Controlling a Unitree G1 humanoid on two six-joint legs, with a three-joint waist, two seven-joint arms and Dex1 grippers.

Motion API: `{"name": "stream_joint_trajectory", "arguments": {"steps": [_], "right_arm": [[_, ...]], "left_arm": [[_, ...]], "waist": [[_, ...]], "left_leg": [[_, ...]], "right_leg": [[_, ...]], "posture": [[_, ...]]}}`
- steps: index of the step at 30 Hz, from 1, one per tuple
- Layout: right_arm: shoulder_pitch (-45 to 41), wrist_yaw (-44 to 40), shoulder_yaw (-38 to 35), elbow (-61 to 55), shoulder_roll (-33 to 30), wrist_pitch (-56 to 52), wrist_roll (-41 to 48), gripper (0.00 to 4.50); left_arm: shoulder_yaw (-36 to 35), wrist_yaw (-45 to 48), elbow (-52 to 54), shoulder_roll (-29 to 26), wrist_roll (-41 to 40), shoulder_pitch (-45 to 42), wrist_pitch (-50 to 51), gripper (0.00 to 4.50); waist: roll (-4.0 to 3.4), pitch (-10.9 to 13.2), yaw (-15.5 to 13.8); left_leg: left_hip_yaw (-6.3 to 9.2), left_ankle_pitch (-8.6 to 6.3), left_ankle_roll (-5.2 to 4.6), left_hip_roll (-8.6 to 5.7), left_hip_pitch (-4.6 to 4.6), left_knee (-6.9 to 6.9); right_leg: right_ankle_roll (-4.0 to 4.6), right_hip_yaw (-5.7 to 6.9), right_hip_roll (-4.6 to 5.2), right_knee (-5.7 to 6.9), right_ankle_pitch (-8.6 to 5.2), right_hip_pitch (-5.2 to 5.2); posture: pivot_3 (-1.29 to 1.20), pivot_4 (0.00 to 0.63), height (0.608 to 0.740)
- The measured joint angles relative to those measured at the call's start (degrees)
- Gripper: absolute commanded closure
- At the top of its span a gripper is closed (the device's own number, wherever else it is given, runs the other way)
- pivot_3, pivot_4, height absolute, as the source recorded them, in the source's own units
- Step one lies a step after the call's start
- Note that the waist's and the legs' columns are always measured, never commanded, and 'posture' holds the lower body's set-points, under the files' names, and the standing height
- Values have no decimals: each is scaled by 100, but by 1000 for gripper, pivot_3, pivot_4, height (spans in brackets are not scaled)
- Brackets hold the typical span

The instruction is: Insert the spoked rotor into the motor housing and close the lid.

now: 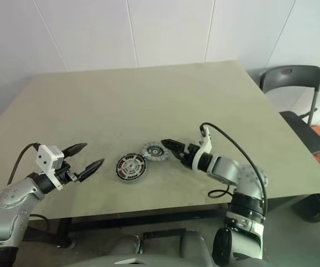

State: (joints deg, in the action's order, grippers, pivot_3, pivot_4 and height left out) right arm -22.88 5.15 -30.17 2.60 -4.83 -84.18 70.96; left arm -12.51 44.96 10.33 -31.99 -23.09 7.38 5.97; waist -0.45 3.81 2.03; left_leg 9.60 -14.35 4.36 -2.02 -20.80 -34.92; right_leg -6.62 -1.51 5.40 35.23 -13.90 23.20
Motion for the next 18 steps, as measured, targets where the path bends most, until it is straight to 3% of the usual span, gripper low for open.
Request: {"name": "stream_joint_trajectory", "arguments": {"steps": [8,13,18], "right_arm": [[265,1437,-120,128,508,-258,928,28],[197,2405,122,439,820,278,1618,28],[135,2732,456,474,817,831,1763,28]], "left_arm": [[36,19,-12,-1,1,-147,1,0],[37,34,-36,-1,2,-146,1,0],[32,35,-61,-1,2,-133,-6,0]], "waist": [[-4,0,59],[-7,1,54],[-7,1,54]], "left_leg": [[-2,0,-1,2,22,1],[-2,0,-1,2,19,0],[-1,0,-1,2,21,3]], "right_leg": [[-3,-1,-1,3,-3,-15],[-3,-1,0,-2,-3,-16],[-3,-1,-1,-2,-3,-16]], "posture": [[0,0,740],[0,0,740],[0,0,740]]}}
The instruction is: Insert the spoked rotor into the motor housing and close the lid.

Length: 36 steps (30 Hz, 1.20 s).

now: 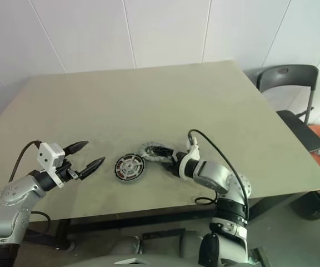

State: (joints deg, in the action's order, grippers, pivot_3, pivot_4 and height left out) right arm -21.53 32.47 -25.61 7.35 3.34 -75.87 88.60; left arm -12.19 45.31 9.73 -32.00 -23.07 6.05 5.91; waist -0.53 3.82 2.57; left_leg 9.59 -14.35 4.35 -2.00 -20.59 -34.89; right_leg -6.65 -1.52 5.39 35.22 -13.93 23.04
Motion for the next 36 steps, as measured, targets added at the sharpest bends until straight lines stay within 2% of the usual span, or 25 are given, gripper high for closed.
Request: {"name": "stream_joint_trajectory", "arguments": {"steps": [1,4,15,21,25,36], "right_arm": [[-7,-4,70,13,-16,109,-6,28],[-6,-15,221,17,-76,361,-50,592],[23,-481,715,-87,-295,886,-398,4466],[21,-1230,1130,-466,-648,930,-794,4466],[55,-2064,1579,-845,-1049,1032,-1388,4466],[190,-4443,3143,-1908,-2041,2183,-3684,4466]], "left_arm": [[-3,1,0,0,0,21,-6,0],[-10,7,0,0,0,74,-13,0],[-30,9,-1,0,0,49,-15,0],[-28,20,-11,0,0,24,-16,0],[-29,22,-15,0,1,25,-17,0],[-60,51,-92,-49,1,21,-27,0]], "waist": [[0,0,1],[0,0,0],[-2,1,-1],[-5,1,-3],[-5,1,-6],[-1,1,-11]], "left_leg": [[0,0,0,0,0,-1],[0,0,0,0,1,-3],[0,0,0,0,-2,6],[0,0,0,0,-1,5],[-1,0,0,0,-6,6],[-2,-1,1,0,-18,4]], "right_leg": [[0,0,0,0,0,-1],[0,0,0,0,0,-2],[0,0,0,-1,0,3],[-1,0,0,-2,-1,2],[-1,0,1,-6,-1,5],[-2,0,2,-9,-2,15]], "posture": [[0,0,740],[0,0,740],[0,0,740],[0,0,740],[0,0,740],[0,0,740]]}}
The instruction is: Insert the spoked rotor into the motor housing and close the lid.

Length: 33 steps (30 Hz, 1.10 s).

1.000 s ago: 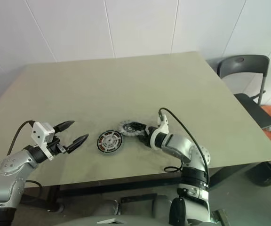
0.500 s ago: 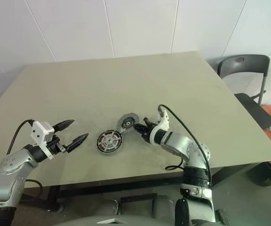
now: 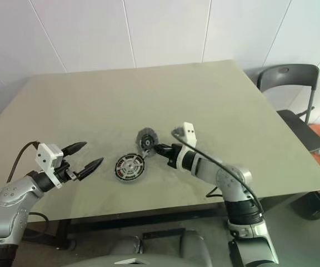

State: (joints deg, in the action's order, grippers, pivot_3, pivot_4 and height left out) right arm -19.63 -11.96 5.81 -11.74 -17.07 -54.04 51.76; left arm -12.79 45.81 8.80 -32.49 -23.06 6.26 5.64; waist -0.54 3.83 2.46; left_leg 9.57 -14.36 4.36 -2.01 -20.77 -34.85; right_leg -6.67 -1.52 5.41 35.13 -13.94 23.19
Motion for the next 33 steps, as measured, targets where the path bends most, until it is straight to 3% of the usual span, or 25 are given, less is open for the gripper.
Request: {"name": "stream_joint_trajectory", "arguments": {"steps": [7,16,24,33], "right_arm": [[57,-1113,705,-231,-271,1133,-1334,4466],[-144,-2134,1010,-208,-564,1970,-2359,4466],[-269,-2906,1104,-146,-657,2551,-2909,4466],[-297,-3233,1139,-19,-646,2930,-3328,4466]], "left_arm": [[0,3,-95,-5,3,-72,-9,0],[1,-92,-19,-26,2,-154,76,0],[1,-125,30,-60,0,-188,167,0],[-1,-96,26,-61,0,-184,151,0]], "waist": [[4,1,-5],[9,2,-25],[10,1,-23],[12,0,-29]], "left_leg": [[0,0,0,0,-6,-1],[1,0,0,-1,-7,-10],[1,0,0,-1,-6,-10],[1,0,1,-1,-6,-11]], "right_leg": [[-1,0,0,0,1,5],[-1,1,0,2,1,2],[-2,1,0,5,2,2],[-1,0,0,6,3,1]], "posture": [[0,0,740],[0,0,740],[0,0,740],[0,0,740]]}}
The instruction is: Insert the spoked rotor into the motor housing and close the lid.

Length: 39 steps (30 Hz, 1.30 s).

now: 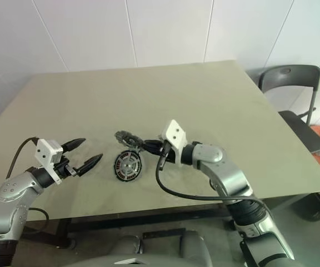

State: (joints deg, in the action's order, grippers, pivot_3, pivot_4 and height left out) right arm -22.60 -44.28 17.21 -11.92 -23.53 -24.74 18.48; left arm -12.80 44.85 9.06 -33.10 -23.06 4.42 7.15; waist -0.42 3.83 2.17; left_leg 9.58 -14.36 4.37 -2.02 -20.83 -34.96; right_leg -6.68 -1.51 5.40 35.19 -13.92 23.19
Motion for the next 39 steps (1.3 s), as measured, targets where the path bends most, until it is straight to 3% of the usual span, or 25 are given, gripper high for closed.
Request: {"name": "stream_joint_trajectory", "arguments": {"steps": [1,5,13,21,27,39], "right_arm": [[0,-37,3,7,4,44,-40,3957],[-26,-270,51,7,67,211,-49,2809],[-254,-1088,217,240,-21,414,-128,18],[-943,-1103,150,1072,53,-147,-144,18],[-1861,-1030,119,2019,673,-632,-140,18],[-2955,-1570,467,4955,1611,423,-885,18]], "left_arm": [[0,5,-6,0,0,1,-7,0],[-1,21,-55,-1,0,0,-38,0],[-11,98,-207,-45,2,0,-155,0],[-111,-8,-192,-51,1,33,-135,0],[-147,-60,47,-54,-24,53,32,0],[-233,-114,484,8,-258,632,153,0]], "waist": [[0,0,0],[0,0,11],[1,-1,13],[2,-2,20],[2,-2,32],[1,-2,46]], "left_leg": [[0,0,0,0,0,0],[0,0,0,0,8,0],[0,0,0,0,38,-2],[0,0,0,0,38,-1],[2,0,0,0,42,0],[2,1,1,0,46,-2]], "right_leg": [[0,0,0,1,0,0],[0,0,0,3,0,-5],[0,0,0,3,-1,-32],[1,0,0,8,1,-30],[2,0,-1,20,1,-27],[5,-1,-3,40,3,-21]], "posture": [[0,0,740],[0,0,740],[0,0,740],[0,0,740],[0,0,740],[0,0,740]]}}
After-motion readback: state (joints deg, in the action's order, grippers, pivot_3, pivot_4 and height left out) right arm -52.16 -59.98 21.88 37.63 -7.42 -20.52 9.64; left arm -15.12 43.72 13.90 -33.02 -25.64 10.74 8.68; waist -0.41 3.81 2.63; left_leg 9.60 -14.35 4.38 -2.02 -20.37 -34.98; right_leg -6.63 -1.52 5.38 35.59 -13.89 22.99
